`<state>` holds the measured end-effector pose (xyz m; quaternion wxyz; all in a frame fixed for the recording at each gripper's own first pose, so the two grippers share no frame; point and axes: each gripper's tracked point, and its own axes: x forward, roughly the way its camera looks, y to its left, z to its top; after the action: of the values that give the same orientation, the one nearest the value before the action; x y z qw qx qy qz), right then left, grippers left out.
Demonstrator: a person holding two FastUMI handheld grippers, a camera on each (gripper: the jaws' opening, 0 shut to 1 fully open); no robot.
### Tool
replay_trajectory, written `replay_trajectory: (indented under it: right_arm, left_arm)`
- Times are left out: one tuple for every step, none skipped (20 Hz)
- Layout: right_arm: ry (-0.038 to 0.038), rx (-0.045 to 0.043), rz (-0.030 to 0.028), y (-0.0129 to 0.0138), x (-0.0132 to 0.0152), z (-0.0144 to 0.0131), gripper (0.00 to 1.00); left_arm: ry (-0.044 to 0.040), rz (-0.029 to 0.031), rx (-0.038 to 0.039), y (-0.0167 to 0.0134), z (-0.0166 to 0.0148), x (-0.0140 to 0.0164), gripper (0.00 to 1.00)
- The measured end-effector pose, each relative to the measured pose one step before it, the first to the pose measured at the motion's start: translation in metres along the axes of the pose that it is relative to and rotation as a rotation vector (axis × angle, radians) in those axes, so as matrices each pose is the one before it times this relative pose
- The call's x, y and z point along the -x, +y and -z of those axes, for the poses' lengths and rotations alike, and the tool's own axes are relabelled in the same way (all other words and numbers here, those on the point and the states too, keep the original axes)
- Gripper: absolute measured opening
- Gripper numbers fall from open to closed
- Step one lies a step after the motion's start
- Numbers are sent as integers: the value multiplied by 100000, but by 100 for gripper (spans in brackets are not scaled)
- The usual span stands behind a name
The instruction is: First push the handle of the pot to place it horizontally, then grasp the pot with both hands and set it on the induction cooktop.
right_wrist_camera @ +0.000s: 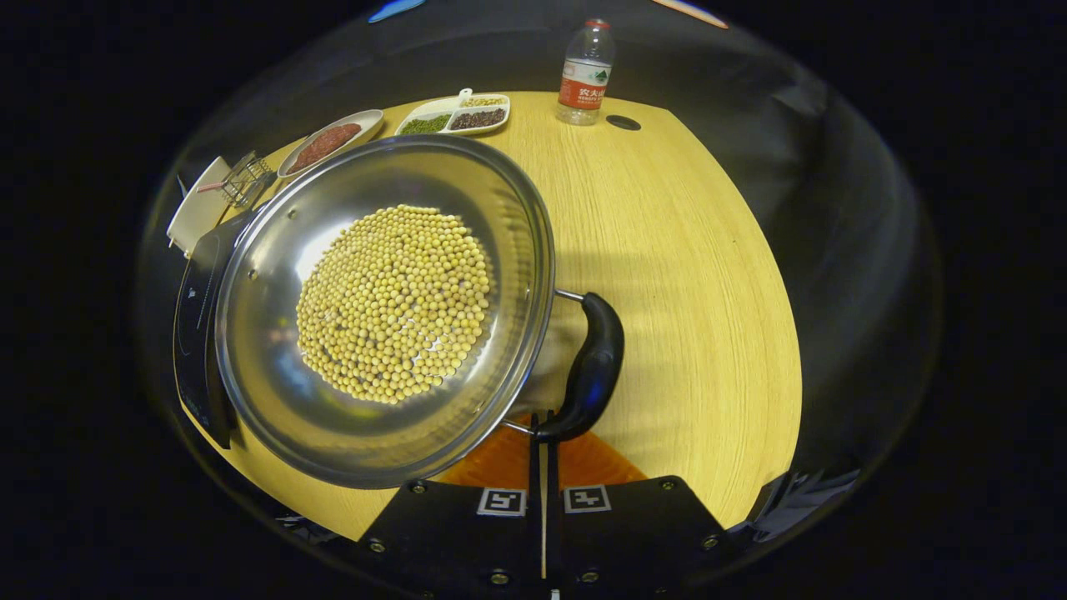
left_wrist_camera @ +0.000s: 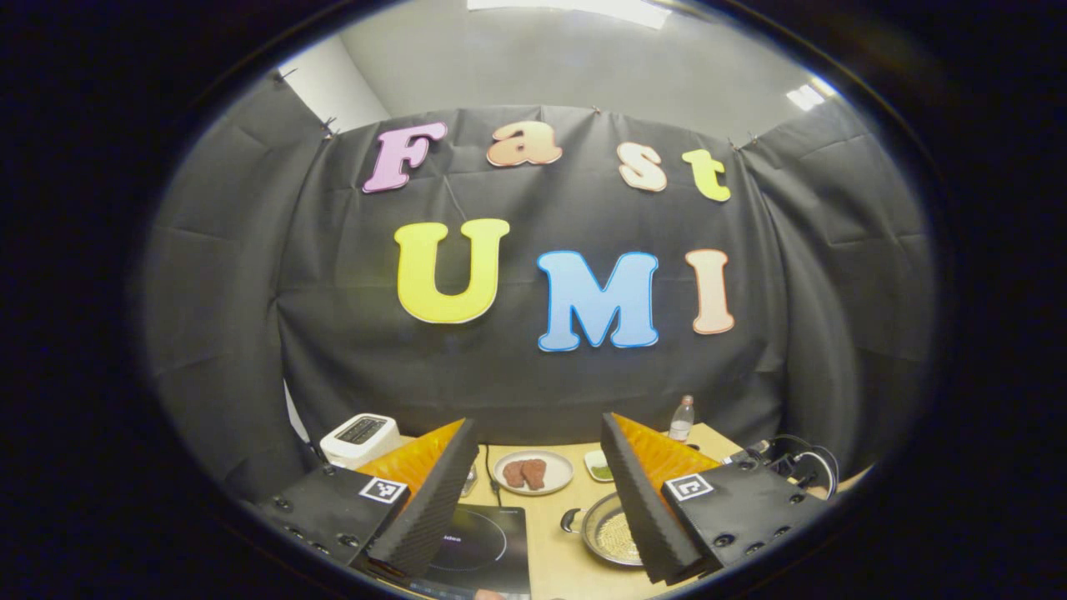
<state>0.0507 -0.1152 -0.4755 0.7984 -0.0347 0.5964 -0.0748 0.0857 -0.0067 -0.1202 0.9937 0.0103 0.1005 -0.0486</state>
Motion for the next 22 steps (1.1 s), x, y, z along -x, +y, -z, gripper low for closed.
replay_trajectory:
  right_arm:
    - [-394,320,196,-288,-174,-493,2]
    - [-625,514,21,-304,-331,-449,3]
    - [-220,592,8,-243,-147,-334,3]
    - [-278,821,-299,-280,-183,-232,3]
    - [-178,859,-243,-276,-195,-360,3]
    - [-381,510,-236,-67,-256,-267,3]
    - [-716,284,-546,-116,-207,-429,3]
    - [-893,123,-539,-112,-185,-511,3]
    - [-631,403,-530,-10,-106,-501,3]
    - [-527,587,-509,-23,-78,-57,3]
    - [-578,635,-609,-80,-24,-56,3]
    - [-654,675,-717,-38,-83,-152,3]
    - [-538,849,119,-226,-62,-38,3]
    - [-504,544,255,-361,155,0,3]
    - [-1178,-275,-808,-316,245,-136,2]
    - [-2127,-1014,-1521,-233,549,-123,2]
    - [-1270,-1531,-389,-323,443,269,4]
    - [-1788,-1821,216,-609,1638,-147,14]
    - [-3346,-2322,-186,-439,332,147,39]
    - [-3770,-2734,-405,-369,1170,-294,54]
    - [-4532,-2542,-247,-76,1082,-236,83]
    - [-4329,-1705,717,-310,1077,-248,91]
  left_arm:
    - [140,-33,-338,-474,50,-242,99]
    - [33,-17,-396,-312,101,-281,99]
    - [52,95,-370,-461,42,-256,99]
    - [-94,26,-239,-431,266,-265,99]
    - [-205,317,-293,-501,100,-261,99]
    - [162,110,-290,-470,369,-338,99]
    - [494,-214,-338,-362,506,-322,99]
    - [845,-330,-299,-334,647,-234,99]
    - [1127,-489,157,-323,616,-112,99]
    - [1152,-404,526,-406,603,-88,98]
    - [1129,-439,533,-347,465,-130,97]
    - [730,-477,238,-227,456,-143,96]
    - [728,-405,108,-224,503,-269,96]
    - [1522,-637,398,-123,862,-164,95]
    - [1889,-1057,863,158,891,-255,96]
    - [1740,-892,752,114,991,-247,97]
    - [1384,-284,677,9,670,-216,97]
    - [1356,425,513,4,732,-282,97]
    - [1538,1381,340,-203,761,-350,97]
    - [1946,1843,-143,-347,1182,-499,97]
    - [2615,1832,-588,-164,1113,-611,99]
    - [3015,2059,-493,-185,1164,-706,95]
